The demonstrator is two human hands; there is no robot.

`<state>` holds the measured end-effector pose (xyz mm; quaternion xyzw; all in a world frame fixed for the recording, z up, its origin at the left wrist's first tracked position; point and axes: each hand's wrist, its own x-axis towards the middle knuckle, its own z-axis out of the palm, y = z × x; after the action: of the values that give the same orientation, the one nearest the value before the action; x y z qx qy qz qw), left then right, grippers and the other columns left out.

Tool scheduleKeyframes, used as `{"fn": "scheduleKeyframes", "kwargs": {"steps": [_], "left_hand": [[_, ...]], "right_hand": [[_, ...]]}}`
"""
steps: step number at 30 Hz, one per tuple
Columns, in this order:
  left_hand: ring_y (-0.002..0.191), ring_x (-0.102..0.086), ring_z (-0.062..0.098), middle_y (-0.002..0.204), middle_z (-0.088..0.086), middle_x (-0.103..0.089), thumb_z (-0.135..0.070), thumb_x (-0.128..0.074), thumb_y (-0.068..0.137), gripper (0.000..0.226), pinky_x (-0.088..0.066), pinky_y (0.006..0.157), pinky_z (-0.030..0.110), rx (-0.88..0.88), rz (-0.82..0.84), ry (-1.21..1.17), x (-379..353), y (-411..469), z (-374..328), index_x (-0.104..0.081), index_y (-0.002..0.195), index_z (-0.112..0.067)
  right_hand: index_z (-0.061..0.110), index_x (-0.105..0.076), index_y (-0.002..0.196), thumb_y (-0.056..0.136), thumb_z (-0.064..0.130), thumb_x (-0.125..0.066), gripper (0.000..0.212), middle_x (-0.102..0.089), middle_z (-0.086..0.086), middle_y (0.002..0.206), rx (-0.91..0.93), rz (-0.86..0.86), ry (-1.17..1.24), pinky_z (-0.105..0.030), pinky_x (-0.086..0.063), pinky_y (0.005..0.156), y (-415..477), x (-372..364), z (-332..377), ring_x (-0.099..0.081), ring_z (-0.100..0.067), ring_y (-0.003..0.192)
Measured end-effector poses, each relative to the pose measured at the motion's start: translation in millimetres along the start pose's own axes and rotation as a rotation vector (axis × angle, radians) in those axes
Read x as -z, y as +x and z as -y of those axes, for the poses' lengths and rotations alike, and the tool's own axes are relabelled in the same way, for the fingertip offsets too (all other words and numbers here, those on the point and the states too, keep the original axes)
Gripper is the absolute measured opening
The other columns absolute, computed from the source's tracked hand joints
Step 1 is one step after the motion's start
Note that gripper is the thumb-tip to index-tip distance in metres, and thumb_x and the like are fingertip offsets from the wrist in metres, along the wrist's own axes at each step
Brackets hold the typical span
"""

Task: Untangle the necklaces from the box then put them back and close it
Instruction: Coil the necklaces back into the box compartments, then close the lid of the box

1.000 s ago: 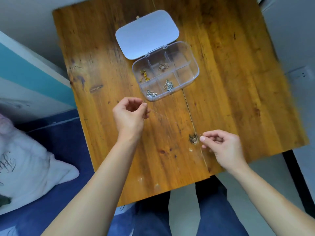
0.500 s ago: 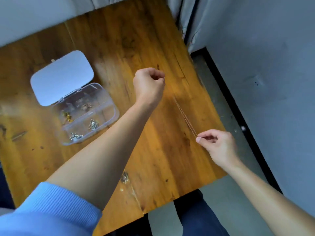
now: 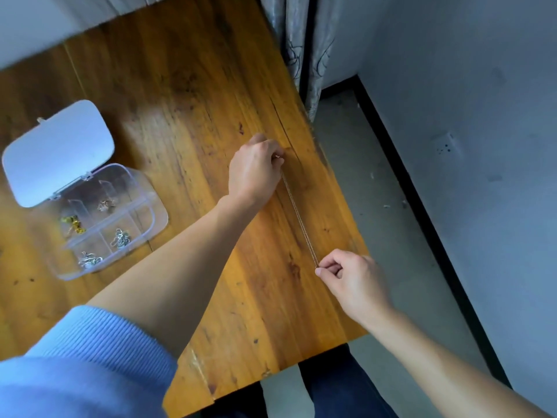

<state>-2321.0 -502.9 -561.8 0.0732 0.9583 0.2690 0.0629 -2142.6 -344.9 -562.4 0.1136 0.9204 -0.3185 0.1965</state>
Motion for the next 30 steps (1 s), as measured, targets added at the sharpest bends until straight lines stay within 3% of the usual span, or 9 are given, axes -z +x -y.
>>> {"fn": "scheduleKeyframes", "kwargs": {"steps": [8,13,16,23,26,28,30], "left_hand": [[0.081,-0.065,0.025,0.093,0.008,-0.07,-0.025,-0.069,0.087,0.018,-0.053,0.074,0.036,0.208,-0.14,-0.153,49,-9,16,-0.073,0.095,-0.01],[0.078,-0.065,0.018,0.086,0.005,-0.072,-0.024,-0.069,0.087,0.016,-0.056,0.078,0.033,0.378,-0.3,-0.249,116,-49,72,-0.074,0.093,-0.01],[0.07,-0.062,0.01,0.081,0.004,-0.072,-0.021,-0.069,0.086,0.012,-0.053,0.074,0.026,0.476,-0.367,-0.274,152,-78,118,-0.074,0.089,-0.011],[0.077,-0.063,0.016,0.083,0.001,-0.068,-0.022,-0.068,0.082,0.012,-0.056,0.083,0.037,0.74,-0.496,-0.314,201,-122,226,-0.07,0.091,-0.014],[0.089,-0.068,0.026,0.093,0.008,-0.07,-0.023,-0.07,0.082,0.018,-0.056,0.088,0.046,0.854,-0.434,-0.512,204,-119,257,-0.069,0.097,-0.013],[0.088,-0.068,0.032,0.099,0.015,-0.071,-0.023,-0.07,0.084,0.02,-0.057,0.087,0.047,0.897,-0.353,-0.663,202,-114,267,-0.069,0.098,-0.01],[0.074,-0.062,0.025,0.086,0.013,-0.071,-0.02,-0.069,0.085,0.008,-0.054,0.069,0.036,0.889,-0.306,-0.72,202,-108,271,-0.068,0.08,-0.015]], "right_hand": [[0.027,-0.068,0.095,0.083,0.041,-0.071,0.018,-0.057,0.016,0.061,0.095,-0.104,-0.06,-0.019,-0.034,0.051,12,21,26,-0.056,-0.011,0.06],[0.027,-0.068,0.099,0.087,0.048,-0.062,0.025,-0.054,0.02,0.064,0.195,-0.001,-0.005,-0.023,-0.041,0.054,45,5,100,-0.056,-0.01,0.064],[0.026,-0.068,0.101,0.087,0.049,-0.062,0.027,-0.059,0.015,0.072,0.22,0.071,0.041,-0.035,-0.052,0.071,70,-16,152,-0.062,-0.019,0.076],[0.022,-0.071,0.1,0.085,0.043,-0.065,0.026,-0.063,0.008,0.082,0.273,-0.012,0.065,-0.031,-0.046,0.076,120,-63,262,-0.062,-0.022,0.089],[0.017,-0.071,0.105,0.085,0.042,-0.064,0.033,-0.071,-0.001,0.097,0.204,-0.045,0.097,-0.033,-0.049,0.081,140,-78,298,-0.063,-0.024,0.095],[0.011,-0.072,0.099,0.087,0.038,-0.062,0.031,-0.072,-0.01,0.099,0.13,-0.021,0.157,-0.042,-0.053,0.085,150,-88,316,-0.064,-0.029,0.094],[0.004,-0.071,0.099,0.09,0.028,-0.06,0.028,-0.07,-0.016,0.102,0.058,0.002,0.256,-0.044,-0.055,0.084,157,-96,329,-0.063,-0.033,0.095]]}}
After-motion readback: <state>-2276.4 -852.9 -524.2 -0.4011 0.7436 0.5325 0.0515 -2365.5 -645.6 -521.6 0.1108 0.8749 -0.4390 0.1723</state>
